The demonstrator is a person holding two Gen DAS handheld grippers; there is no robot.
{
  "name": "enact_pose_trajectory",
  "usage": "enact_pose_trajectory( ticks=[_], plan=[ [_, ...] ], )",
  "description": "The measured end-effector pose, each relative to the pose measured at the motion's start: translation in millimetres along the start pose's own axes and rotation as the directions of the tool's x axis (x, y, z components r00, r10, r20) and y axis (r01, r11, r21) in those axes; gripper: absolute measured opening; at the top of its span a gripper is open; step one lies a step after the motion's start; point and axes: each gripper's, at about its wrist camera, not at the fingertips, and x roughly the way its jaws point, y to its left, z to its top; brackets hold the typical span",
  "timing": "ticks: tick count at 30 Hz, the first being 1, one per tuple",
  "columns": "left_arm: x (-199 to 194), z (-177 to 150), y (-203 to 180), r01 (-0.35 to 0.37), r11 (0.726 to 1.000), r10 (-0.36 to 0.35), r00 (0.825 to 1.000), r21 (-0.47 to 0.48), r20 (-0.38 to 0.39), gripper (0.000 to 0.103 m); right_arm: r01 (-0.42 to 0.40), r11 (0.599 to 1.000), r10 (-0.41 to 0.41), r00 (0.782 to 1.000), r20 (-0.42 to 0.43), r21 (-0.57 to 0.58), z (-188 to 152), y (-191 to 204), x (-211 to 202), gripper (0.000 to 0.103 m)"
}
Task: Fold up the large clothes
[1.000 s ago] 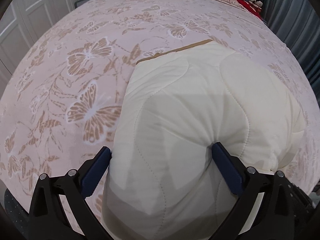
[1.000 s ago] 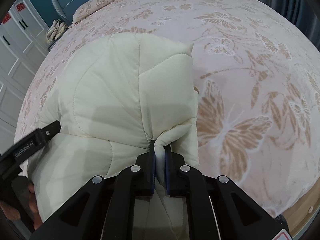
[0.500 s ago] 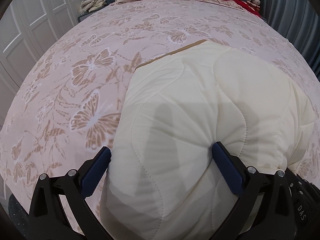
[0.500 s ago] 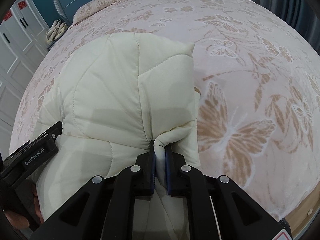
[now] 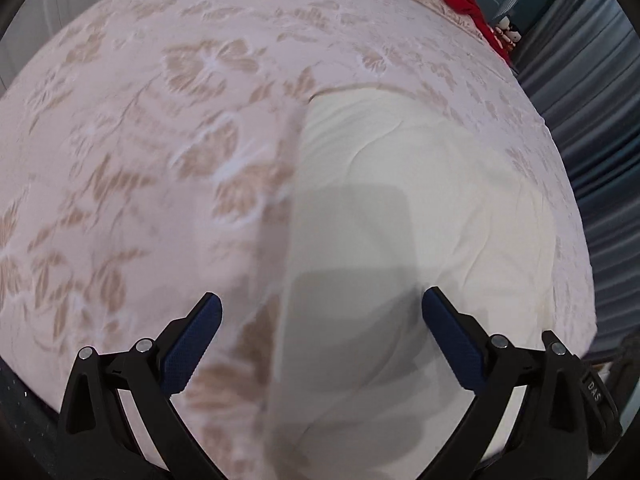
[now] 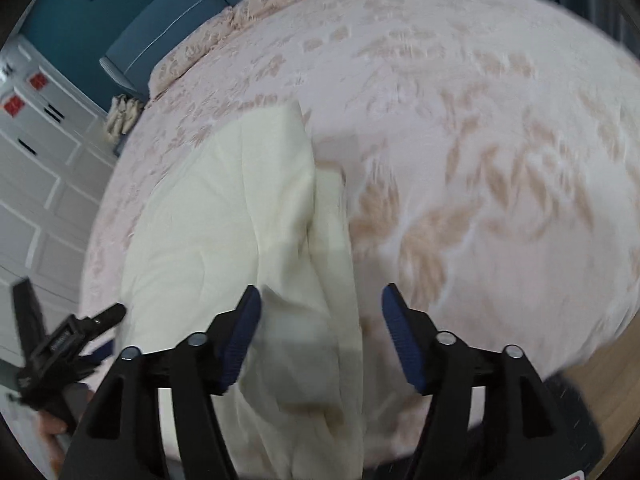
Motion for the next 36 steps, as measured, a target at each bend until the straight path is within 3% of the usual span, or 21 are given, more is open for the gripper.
enact_pose_trajectory(
  ticks=[5,8,11,19,27,36],
  plan=[
    [4.0,-10.8,15.6,0.120,0.990,-0.125,0.990,-0.076,-0.069,0.098,-0.108,0.988,0.116,0.991,-0.070,0.108,-16.3,-12.5,9.3,0.070],
    [15.3,-11.5,11.2,0.190,0.977,-0.201,0.972,-0.099,-0.119,0.098,-0.144,0.980,0.159,0.983,-0.097,0.140,-18.8,-12.1,18.6,0.072],
    [23.3,-12.2,2.2,0.210,0.974,-0.220,0.966,-0.084,-0.136,0.098,-0.175,0.970,0.196,0.974,-0.112,0.171,-18.8,-13.3,27.9,0.075],
    [31.2,-8.3,-20.0,0.142,0.989,-0.145,0.981,-0.032,-0.125,0.098,-0.271,0.918,0.316,0.941,-0.124,0.288,-22.9,-22.5,56.8,0.082],
    [25.5,-6.4,-49.2,0.036,0.996,-0.030,0.996,0.078,-0.079,0.098,-0.259,0.928,0.301,0.945,-0.127,0.269,-15.8,-7.4,63.9,0.082],
    [12.7,-11.7,-83.0,-0.066,0.971,0.072,0.997,0.228,-0.019,0.098,-0.236,0.946,0.266,0.957,-0.114,0.224,-13.5,1.8,53.7,0.069]
  ],
)
